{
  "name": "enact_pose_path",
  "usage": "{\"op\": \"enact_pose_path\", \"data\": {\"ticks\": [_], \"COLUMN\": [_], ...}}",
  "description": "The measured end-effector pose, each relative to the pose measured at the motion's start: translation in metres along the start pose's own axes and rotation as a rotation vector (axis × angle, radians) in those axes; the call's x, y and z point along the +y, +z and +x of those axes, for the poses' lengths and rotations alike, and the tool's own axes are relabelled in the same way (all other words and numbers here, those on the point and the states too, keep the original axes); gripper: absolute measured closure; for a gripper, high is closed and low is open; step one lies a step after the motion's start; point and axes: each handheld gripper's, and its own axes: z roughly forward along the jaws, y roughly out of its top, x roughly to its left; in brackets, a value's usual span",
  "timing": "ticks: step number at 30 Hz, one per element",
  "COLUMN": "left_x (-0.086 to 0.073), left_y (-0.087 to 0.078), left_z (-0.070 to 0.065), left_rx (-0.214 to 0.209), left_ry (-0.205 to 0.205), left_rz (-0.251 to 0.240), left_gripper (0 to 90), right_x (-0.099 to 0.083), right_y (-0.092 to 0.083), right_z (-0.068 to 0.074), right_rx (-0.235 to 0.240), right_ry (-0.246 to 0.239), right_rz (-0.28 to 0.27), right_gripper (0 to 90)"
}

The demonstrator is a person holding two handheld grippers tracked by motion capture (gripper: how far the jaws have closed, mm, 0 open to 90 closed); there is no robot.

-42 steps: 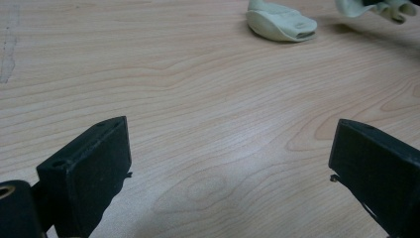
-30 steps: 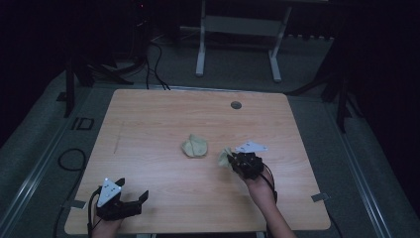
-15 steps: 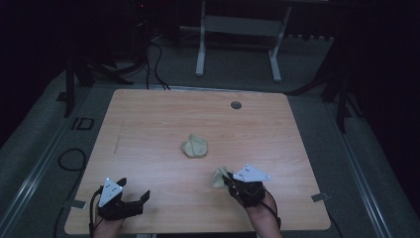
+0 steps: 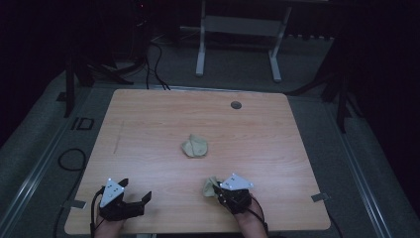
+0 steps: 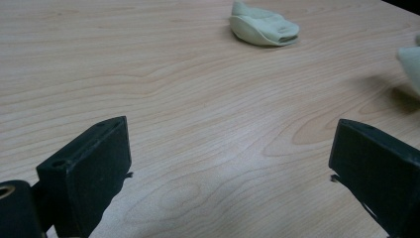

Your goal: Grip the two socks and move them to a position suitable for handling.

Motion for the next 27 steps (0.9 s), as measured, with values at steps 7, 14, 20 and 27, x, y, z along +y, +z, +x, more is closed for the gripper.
{"op": "enact_pose_path", "data": {"ticks": [7,14,20,27], "left_x": [-0.001,0.0,0.006,0.021], "left_y": [-0.002,0.0,0.003,0.013], "left_z": [-0.002,-0.003,-0.011,-0.036], "left_rx": [0.001,-0.02,-0.045,-0.158], "left_ry": [0.008,0.004,-0.004,0.063], "left_rz": [0.008,0.019,0.018,0.046], "left_gripper": [3.0,3.0,3.0,8.1], "right_x": [-0.01,-0.013,-0.009,0.008], "right_y": [0.022,0.026,0.025,-0.003], "right_z": [0.006,0.012,0.013,0.004], "right_rx": [-0.001,-0.005,0.079,0.117], "right_ry": [-0.003,-0.016,0.011,-0.049], "right_rz": [0.066,0.062,0.073,0.007], "right_gripper": [78.5,68.5,46.4,47.1]}}
